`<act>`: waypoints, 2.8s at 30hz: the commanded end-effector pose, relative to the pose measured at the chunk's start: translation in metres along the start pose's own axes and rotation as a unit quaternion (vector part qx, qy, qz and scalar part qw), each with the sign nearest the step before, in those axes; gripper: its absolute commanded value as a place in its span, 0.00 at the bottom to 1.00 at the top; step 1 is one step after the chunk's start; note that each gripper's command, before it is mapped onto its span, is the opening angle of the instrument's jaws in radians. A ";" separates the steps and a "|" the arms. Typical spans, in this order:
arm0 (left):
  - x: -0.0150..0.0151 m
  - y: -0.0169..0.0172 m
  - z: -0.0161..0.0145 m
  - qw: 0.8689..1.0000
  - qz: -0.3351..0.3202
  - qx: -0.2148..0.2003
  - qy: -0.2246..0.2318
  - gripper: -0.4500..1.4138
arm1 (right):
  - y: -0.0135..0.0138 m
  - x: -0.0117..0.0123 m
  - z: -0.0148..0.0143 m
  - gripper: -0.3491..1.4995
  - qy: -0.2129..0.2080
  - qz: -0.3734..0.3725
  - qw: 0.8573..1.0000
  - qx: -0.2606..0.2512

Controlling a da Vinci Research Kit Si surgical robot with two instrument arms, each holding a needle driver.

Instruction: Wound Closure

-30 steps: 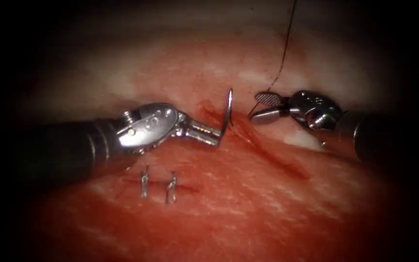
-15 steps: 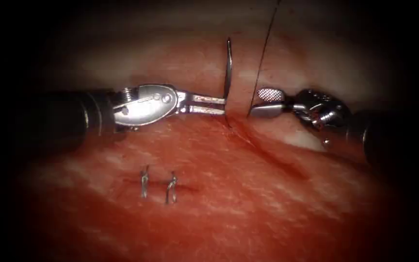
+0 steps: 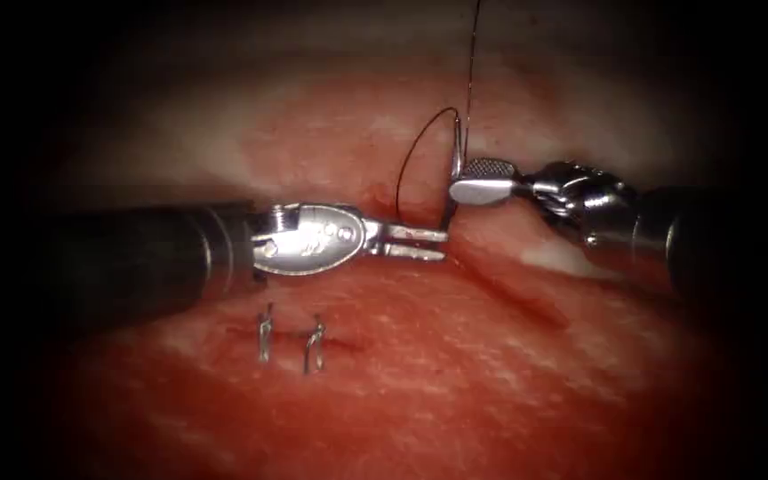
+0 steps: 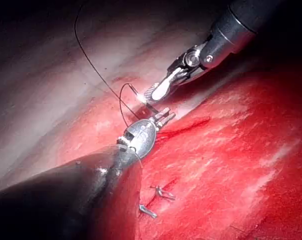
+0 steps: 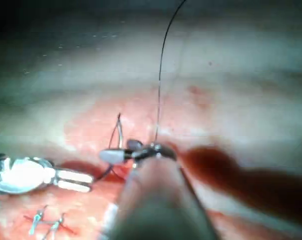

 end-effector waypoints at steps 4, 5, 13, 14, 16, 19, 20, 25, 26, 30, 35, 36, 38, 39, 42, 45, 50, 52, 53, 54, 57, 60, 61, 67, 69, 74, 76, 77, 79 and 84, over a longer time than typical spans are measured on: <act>-0.0002 0.0003 0.0004 1.000 0.016 -0.003 0.003 0.00 | 0.0011 -0.0001 0.0012 0.77 0.005 0.000 0.999 -0.034; -0.0001 0.0004 0.0004 1.000 0.016 -0.003 0.003 0.00 | 0.0013 -0.0001 0.0012 0.77 0.007 0.000 0.999 -0.037; 0.0002 0.0010 0.0009 0.999 0.042 -0.011 0.007 0.00 | 0.0010 -0.0001 0.0013 0.77 0.005 0.020 0.999 -0.036; 0.0002 0.0010 0.0009 0.999 0.042 -0.013 0.005 0.00 | 0.0010 -0.0001 0.0013 0.77 0.006 0.026 0.999 -0.035; 0.0000 0.0011 0.0010 0.999 0.043 -0.014 0.004 0.00 | 0.0010 0.0000 0.0014 0.76 0.006 0.029 0.999 -0.035; -0.0001 0.0012 0.0011 0.999 0.043 -0.016 0.002 0.00 | 0.0010 0.0000 0.0014 0.76 0.005 0.035 0.999 -0.032; -0.0001 0.0012 0.0011 0.999 0.044 -0.017 0.001 0.00 | 0.0009 0.0000 0.0014 0.75 0.004 0.038 0.999 -0.031; -0.0003 0.0013 0.0013 0.999 0.044 -0.021 -0.003 0.00 | 0.0007 -0.0001 0.0015 0.75 0.003 0.039 0.999 -0.026; -0.0003 0.0014 0.0013 0.999 0.044 -0.022 -0.004 0.00 | 0.0007 -0.0001 0.0016 0.75 0.004 0.042 0.999 -0.027; -0.0003 0.0015 0.0014 0.999 0.045 -0.023 -0.005 0.00 | 0.0005 -0.0002 0.0018 0.74 0.001 0.048 0.999 -0.022; -0.0002 0.0015 0.0014 0.999 0.048 -0.024 -0.006 0.00 | 0.0005 -0.0001 0.0021 0.74 0.001 0.051 0.998 -0.020; -0.0002 0.0015 0.0014 0.999 0.048 -0.024 -0.005 0.00 | 0.0005 -0.0001 0.0021 0.74 0.001 0.051 0.998 -0.020; -0.0001 0.0016 0.0014 0.999 0.048 -0.024 -0.005 0.00 | 0.0005 -0.0001 0.0022 0.74 0.001 0.051 0.998 -0.020; -0.0001 0.0016 0.0014 0.998 0.051 -0.024 -0.005 0.00 | 0.0005 -0.0001 0.0023 0.74 0.002 0.051 0.999 -0.018; 0.0001 0.0017 0.0015 0.998 0.051 -0.025 -0.004 0.00 | 0.0005 -0.0002 0.0024 0.72 0.000 0.054 0.998 -0.017; 0.0001 0.0017 0.0016 0.998 0.051 -0.025 -0.003 0.00 | 0.0004 -0.0004 0.0025 0.69 -0.002 0.053 0.998 -0.016; 0.0002 0.0016 0.0016 0.998 0.050 -0.025 -0.003 0.00 | 0.0004 -0.0005 0.0026 0.67 -0.004 0.052 0.998 -0.018; 0.0002 0.0016 0.0016 0.998 0.050 -0.025 -0.003 0.00 | 0.0005 -0.0006 0.0026 0.67 -0.005 0.052 0.999 -0.016; 0.0002 0.0016 0.0016 0.998 0.050 -0.025 -0.003 0.00 | 0.0005 -0.0006 0.0026 0.67 -0.004 0.052 0.999 -0.016; 0.0002 0.0016 0.0016 0.998 0.050 -0.025 -0.003 0.00 | 0.0005 -0.0007 0.0026 0.64 -0.006 0.051 0.999 -0.017; 0.0002 0.0016 0.0016 0.998 0.050 -0.026 -0.002 0.00 | 0.0005 -0.0010 0.0027 0.12 -0.007 0.080 0.997 -0.016; 0.0002 0.0017 0.0017 0.998 0.051 -0.026 -0.002 0.00 | 0.0007 -0.0012 0.0028 0.00 -0.006 0.084 0.996 -0.017; 0.0002 0.0017 0.0017 0.998 0.051 -0.026 -0.002 0.00 | 0.0007 -0.0012 0.0028 0.00 -0.006 0.084 0.996 -0.017; 0.0004 0.0012 0.0016 0.998 -0.049 -0.033 -0.005 0.50 | 0.0010 -0.0011 0.0024 0.00 -0.002 0.084 0.996 -0.026; 0.0006 0.0006 0.0013 0.990 -0.140 -0.027 -0.009 0.51 | 0.0011 -0.0008 0.0023 0.00 0.012 0.082 0.996 -0.034; 0.0007 0.0006 0.0004 0.975 -0.223 -0.016 -0.021 0.60 | 0.0014 -0.0005 0.0024 0.00 0.034 0.047 0.997 -0.053; 0.0008 0.0009 -0.0003 0.964 -0.262 -0.028 -0.036 0.53 | 0.0015 -0.0003 0.0024 0.00 0.043 0.035 0.997 -0.058; 0.0008 0.0009 -0.0005 0.960 -0.276 -0.034 -0.043 0.48 | 0.0015 -0.0003 0.0024 0.00 0.046 0.026 0.997 -0.059; 0.0007 0.0011 -0.0013 0.949 -0.306 -0.049 -0.065 0.14 | 0.0013 -0.0002 0.0023 0.00 0.050 0.010 0.997 -0.058; -0.0005 0.0008 -0.0025 0.929 -0.354 -0.058 -0.094 0.00 | 0.0008 0.0000 0.0019 0.00 0.057 -0.034 0.996 -0.057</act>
